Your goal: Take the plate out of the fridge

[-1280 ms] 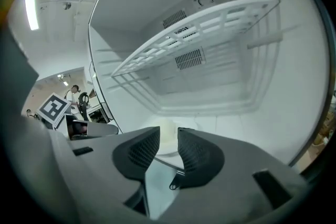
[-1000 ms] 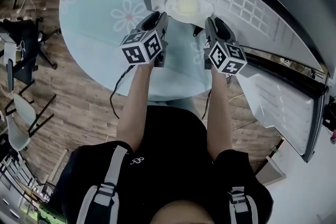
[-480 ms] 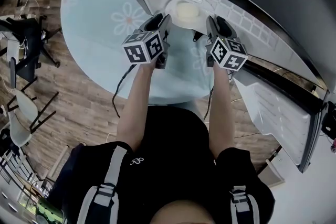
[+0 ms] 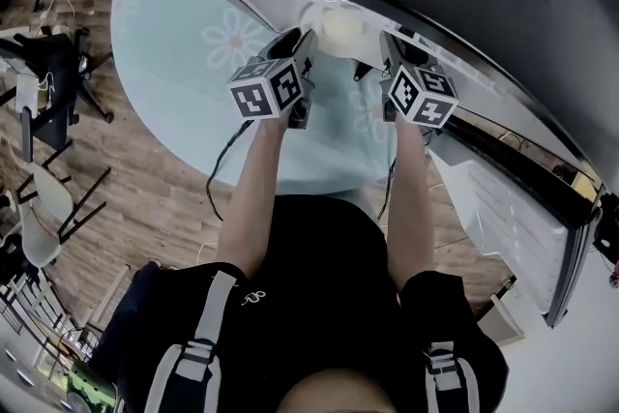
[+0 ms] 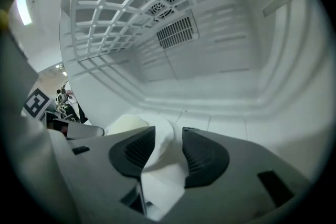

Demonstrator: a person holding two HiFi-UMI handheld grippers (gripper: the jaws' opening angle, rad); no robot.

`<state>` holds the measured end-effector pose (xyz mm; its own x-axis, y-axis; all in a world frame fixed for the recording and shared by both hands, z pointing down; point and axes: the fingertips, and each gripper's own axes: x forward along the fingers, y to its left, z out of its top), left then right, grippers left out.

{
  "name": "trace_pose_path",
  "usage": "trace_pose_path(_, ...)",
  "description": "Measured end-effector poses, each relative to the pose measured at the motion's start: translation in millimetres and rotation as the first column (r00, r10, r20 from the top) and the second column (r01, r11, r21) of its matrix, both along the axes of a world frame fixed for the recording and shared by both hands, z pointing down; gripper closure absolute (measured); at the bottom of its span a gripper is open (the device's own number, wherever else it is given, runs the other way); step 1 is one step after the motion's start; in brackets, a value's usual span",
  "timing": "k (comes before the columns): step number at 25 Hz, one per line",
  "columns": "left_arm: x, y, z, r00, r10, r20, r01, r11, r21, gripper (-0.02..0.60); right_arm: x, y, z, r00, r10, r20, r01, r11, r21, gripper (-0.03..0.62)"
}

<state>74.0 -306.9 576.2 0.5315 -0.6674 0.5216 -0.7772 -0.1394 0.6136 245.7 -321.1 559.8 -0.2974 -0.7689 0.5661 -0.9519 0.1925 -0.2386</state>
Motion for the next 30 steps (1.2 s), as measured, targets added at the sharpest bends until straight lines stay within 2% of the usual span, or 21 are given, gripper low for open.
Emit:
trace_pose_path(7, 1.7, -0.9, 1.5, 1.0, -0.009, -0.014, 0.008, 1.0, -0.01, 0.457, -3.2, -2.5, 9.8, 0.996, -0.045, -0.079, 0.04, 0.998, -0.056, 0.427)
trace_pose_path(12, 12.4, 2.2, 3.9, 1.0, 0.014, -0.016, -0.014, 1.0, -0.023, 0.457, -3.9, -1.7, 13.3, 0.991, -0.062, -0.123, 0.053, 0.996, -0.074, 0.428)
trace_pose_path(18, 12.0, 2.1, 4.5, 1.0, -0.003, -0.01, 0.003, 1.0, -0.021, 0.46, -11.8, 0.0, 14.5, 0.989, -0.087, -0.122, 0.077, 0.993, -0.088, 0.45)
trace_pose_path(25, 12.4, 10.5, 8.0, 1.0, -0.012, 0.0, 0.013, 1.0, -0.021, 0.48, -4.9, 2.6, 15.3, 0.991, -0.031, -0.127, 0.021, 0.996, -0.083, 0.496)
trace_pose_path(30, 6.7, 15.9, 7.6, 1.0, -0.008, 0.015, 0.008, 1.0, -0.025, 0.48, -10.4, 8.7, 13.7, 0.995, -0.018, -0.1, 0.01, 0.997, -0.076, 0.499)
